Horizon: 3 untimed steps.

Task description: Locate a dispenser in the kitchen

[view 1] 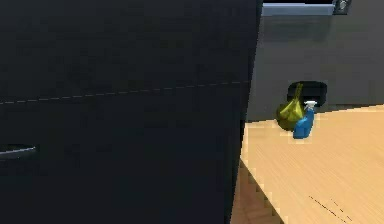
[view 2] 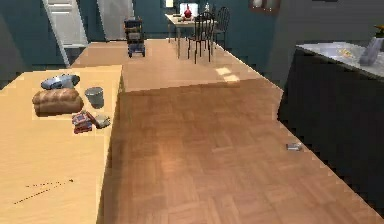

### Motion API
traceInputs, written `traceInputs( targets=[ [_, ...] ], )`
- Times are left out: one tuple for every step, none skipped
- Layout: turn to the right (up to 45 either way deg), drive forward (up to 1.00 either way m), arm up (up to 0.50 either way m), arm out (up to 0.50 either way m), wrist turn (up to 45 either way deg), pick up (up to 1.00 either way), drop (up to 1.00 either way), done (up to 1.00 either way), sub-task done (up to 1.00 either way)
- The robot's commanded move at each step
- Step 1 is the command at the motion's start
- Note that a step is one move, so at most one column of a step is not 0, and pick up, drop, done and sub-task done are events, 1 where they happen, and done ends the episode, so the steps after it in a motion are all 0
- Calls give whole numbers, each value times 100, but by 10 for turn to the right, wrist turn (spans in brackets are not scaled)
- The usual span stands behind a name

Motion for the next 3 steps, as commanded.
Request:
traceInputs(
  targets=[
    [0,35,0,0,0,0,0,0,0],
    [420,0,0,0,0,0,0,0,0],
    [0,0,0,0,0,0,0,100,0]
  ],
)
